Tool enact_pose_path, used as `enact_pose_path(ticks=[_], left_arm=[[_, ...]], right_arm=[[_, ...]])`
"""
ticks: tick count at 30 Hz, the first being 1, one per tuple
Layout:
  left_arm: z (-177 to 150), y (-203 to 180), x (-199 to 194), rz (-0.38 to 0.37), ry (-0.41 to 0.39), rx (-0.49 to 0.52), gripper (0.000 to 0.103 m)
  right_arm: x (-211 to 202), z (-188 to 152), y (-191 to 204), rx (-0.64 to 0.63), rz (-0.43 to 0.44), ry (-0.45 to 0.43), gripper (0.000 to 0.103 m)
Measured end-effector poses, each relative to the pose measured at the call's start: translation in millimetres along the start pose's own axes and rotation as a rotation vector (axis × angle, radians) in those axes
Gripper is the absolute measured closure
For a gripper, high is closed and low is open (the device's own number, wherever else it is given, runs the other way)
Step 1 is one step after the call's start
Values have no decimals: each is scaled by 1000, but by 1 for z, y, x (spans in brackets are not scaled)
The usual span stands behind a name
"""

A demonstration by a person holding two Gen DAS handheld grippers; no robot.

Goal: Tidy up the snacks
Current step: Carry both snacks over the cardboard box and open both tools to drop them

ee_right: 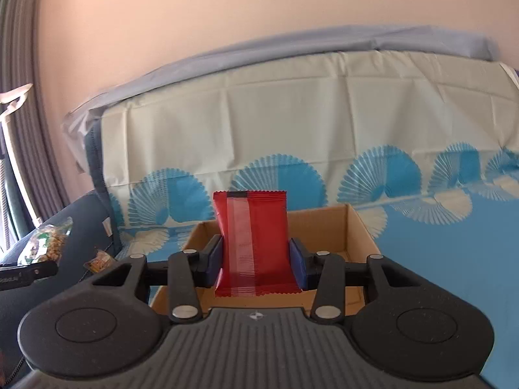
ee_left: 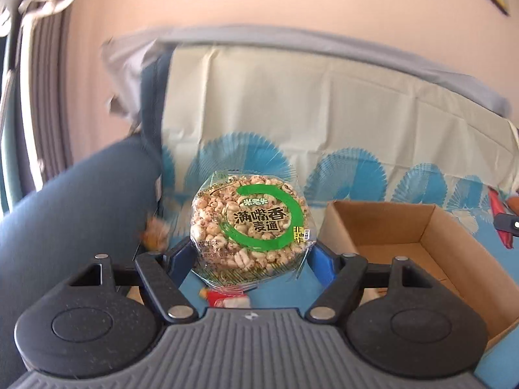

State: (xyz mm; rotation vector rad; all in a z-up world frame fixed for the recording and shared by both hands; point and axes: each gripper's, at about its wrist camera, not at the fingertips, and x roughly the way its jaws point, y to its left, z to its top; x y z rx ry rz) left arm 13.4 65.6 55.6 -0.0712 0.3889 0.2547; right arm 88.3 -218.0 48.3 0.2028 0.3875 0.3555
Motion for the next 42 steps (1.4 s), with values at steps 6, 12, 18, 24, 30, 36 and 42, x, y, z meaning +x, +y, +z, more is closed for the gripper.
enact_pose_path(ticks=[6,12,18,24,30,36,42], left_arm=[[26,-44,8,-83,14,-14,24],[21,-89,11,-169,-21,-17,24],[-17,-106,25,-194,66,18,24],[-23,-117,37,-228,80,49,24],[-25,-127,38,-277,97,67,24],[-30,-134,40,-302,126,76,24],[-31,-138,39,-313,119,91,24]], right_arm=[[-2,-10,-23,51,-72,-12,58],[1,-11,-35,54,-107,4,58],[0,-13,-36,28,-147,3,58],[9,-15,-37,-15,-174,24,58],[18,-17,-34,-31,-186,41,57],[24,-19,-27,-49,-185,49,57],[27,-20,-25,-62,-189,60,54]])
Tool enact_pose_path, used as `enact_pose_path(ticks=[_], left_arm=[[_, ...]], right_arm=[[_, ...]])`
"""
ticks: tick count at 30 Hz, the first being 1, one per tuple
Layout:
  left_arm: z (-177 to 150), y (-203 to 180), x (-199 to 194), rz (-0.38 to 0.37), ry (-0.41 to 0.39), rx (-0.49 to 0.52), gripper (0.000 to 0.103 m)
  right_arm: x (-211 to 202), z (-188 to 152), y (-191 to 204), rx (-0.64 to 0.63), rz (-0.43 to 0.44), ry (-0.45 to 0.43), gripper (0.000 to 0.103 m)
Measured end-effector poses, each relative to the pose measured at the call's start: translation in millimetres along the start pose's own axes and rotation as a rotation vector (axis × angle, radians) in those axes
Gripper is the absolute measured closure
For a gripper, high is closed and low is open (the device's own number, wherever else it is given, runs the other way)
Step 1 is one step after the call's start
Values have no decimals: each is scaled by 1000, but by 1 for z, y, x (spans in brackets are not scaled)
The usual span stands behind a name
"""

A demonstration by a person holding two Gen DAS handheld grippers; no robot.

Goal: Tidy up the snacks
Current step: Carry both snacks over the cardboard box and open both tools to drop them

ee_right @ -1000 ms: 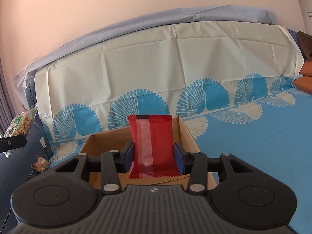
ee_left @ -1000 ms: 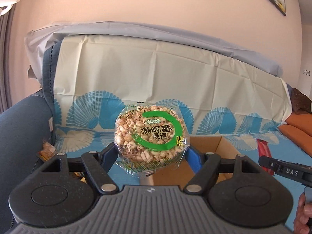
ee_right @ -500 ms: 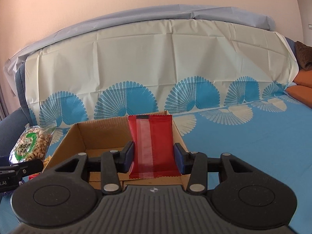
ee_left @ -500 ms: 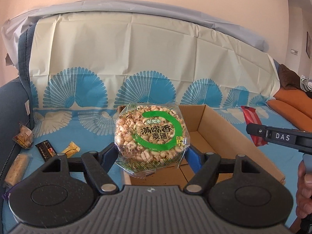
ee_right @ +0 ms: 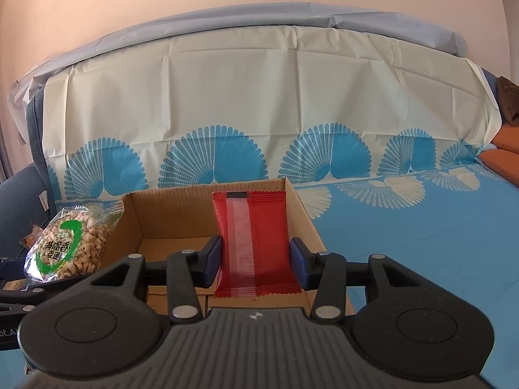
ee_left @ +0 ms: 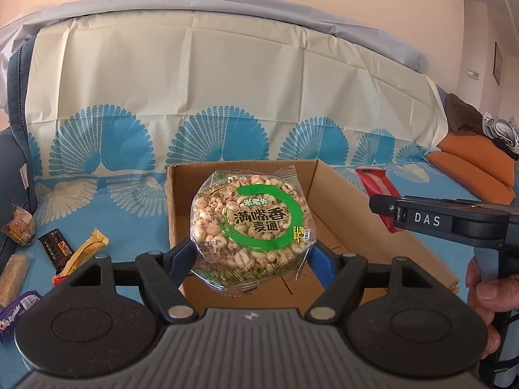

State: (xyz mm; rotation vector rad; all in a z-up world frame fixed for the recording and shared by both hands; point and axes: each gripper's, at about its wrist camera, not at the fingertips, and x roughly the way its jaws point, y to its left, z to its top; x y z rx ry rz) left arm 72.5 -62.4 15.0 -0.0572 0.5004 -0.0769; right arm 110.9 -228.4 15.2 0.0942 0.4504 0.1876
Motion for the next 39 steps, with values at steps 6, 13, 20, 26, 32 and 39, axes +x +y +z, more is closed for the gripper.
enact_pose_path(ticks=[6,13,20,26,32,39], left_arm=[[-1,-4,-2,-13,-15,34,4],[1,25,14,135,65,-76,8],[-14,54,39,153,292,-155,49],[-30,42,33,120,328,-91,84],[-39,28,18,103,321,-5,84],[-48,18,-1,32,334,41,76]], right_arm=[[1,1,-4,15,-35,5,28],[11,-3,-15,16,-151,63,23],[31,-18,-35,22,-280,206,50],[42,-27,-45,38,-265,297,81],[35,-27,-41,13,-263,287,82],[25,-29,-49,28,-275,293,79]])
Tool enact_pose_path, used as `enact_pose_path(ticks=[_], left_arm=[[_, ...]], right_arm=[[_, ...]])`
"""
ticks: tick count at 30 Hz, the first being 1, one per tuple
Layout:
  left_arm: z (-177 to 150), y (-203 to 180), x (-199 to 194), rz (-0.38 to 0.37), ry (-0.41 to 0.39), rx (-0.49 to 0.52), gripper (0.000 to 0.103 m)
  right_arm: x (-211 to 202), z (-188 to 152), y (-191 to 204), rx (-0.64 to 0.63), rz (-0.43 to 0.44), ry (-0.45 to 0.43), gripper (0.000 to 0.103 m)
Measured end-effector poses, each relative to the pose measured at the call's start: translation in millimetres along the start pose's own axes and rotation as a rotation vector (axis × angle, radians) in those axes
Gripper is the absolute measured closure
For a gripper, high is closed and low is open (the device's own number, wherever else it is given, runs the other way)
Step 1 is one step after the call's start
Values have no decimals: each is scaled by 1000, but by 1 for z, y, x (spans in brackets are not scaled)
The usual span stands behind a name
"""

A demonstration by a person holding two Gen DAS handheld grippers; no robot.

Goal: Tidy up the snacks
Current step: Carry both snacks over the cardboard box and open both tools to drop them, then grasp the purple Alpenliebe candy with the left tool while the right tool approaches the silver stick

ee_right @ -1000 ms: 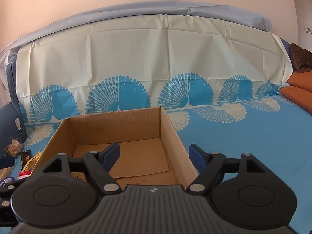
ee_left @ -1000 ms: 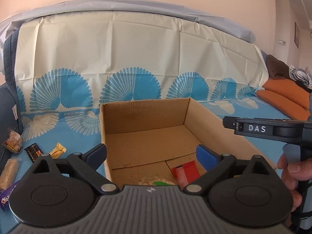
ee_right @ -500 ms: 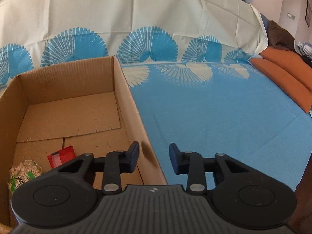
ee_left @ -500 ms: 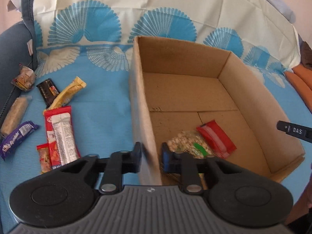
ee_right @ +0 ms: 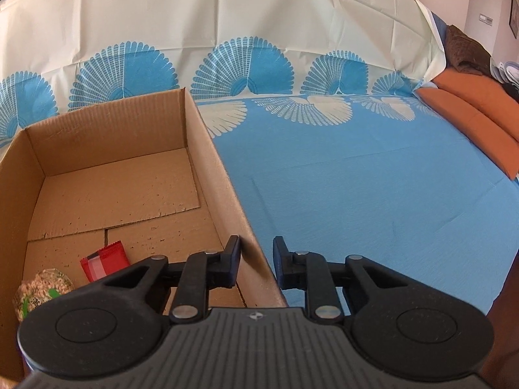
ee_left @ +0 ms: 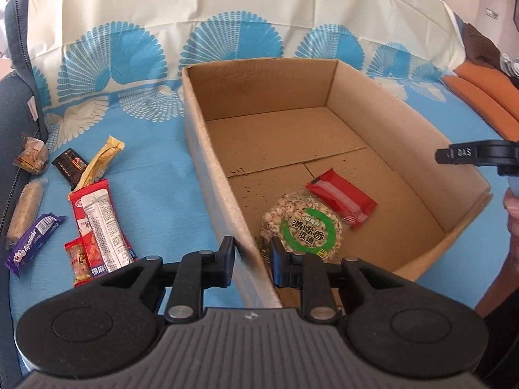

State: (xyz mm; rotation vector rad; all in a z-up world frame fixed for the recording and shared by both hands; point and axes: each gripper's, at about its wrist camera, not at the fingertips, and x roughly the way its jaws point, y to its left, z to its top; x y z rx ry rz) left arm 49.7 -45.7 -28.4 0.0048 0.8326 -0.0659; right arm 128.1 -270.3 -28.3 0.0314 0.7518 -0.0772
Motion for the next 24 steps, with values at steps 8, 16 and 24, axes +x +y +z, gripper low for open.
enact_pose_path(ticks=[8,16,24], left_arm=[[20,37,-54,-31,-142,34,59],[23,102,-63,-97,-199,69,50],[6,140,-52,24,-250,-9,66]], right_arm=[[-38,2,9,7,38,-164,46],[-87,-1,58,-60,218,-382,45],[-120,-15,122,-146,349,-500,45]])
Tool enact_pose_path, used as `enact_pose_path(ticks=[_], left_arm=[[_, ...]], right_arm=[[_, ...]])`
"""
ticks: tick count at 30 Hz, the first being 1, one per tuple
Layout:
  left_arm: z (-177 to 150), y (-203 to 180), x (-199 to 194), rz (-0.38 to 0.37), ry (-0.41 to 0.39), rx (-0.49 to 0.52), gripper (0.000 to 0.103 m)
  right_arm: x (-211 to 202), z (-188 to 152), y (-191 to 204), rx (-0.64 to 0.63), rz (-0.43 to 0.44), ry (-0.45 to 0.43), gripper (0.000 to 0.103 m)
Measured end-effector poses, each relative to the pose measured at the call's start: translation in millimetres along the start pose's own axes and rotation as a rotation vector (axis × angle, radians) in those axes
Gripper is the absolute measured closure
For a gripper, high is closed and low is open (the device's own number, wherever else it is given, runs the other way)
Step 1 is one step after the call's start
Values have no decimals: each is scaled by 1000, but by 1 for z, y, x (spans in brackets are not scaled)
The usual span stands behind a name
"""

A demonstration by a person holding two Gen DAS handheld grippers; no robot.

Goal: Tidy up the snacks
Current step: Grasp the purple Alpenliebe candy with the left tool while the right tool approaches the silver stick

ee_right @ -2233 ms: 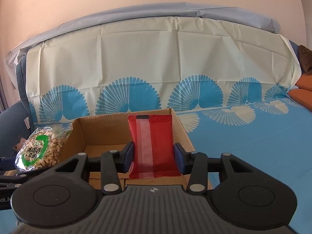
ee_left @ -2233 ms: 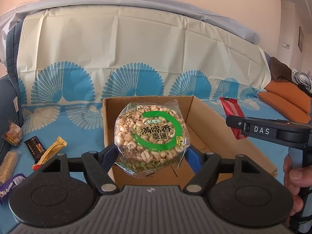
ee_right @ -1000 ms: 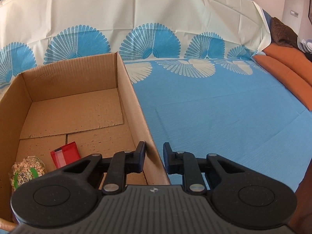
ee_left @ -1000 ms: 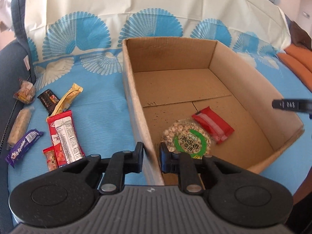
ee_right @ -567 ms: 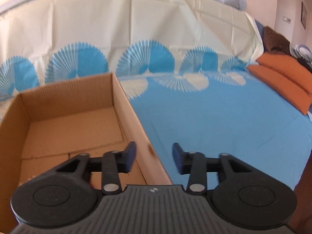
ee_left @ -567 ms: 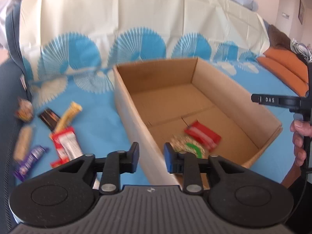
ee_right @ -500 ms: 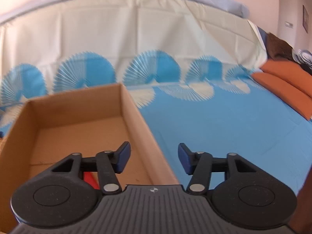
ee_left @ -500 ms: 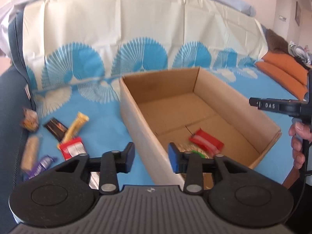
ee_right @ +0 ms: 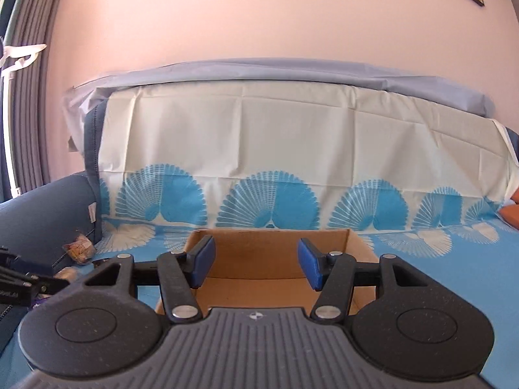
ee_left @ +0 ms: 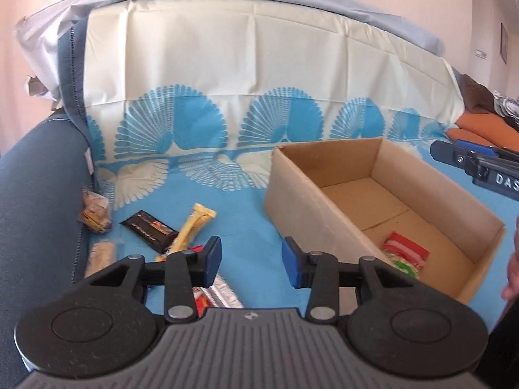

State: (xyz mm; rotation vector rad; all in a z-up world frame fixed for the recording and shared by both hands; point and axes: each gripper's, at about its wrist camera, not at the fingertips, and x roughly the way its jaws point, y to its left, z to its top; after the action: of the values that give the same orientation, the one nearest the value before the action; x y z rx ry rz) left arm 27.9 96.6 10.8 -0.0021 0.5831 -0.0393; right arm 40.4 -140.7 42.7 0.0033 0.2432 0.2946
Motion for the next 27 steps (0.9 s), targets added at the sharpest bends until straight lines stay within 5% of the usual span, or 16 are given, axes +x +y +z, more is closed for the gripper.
enact_pose_path(ticks=[3,8,18,24,27], left_arm=[[0,10,13,29,65,-19,89],[-2,29,25,49,105,-51,94],[-5,81,46,192,199,-218,94],[-13,117,56,269,244,-314,93],[-18,121,69,295,292,-278,90]], right_arm=[[4,-1,24,-8,57,8,45],[10,-4,60,-11,178,41,46],[16,-16,125,-64,406,76,61],[37,-39,160,-108,459,218,61],[57,-55,173,-129,432,328,61]])
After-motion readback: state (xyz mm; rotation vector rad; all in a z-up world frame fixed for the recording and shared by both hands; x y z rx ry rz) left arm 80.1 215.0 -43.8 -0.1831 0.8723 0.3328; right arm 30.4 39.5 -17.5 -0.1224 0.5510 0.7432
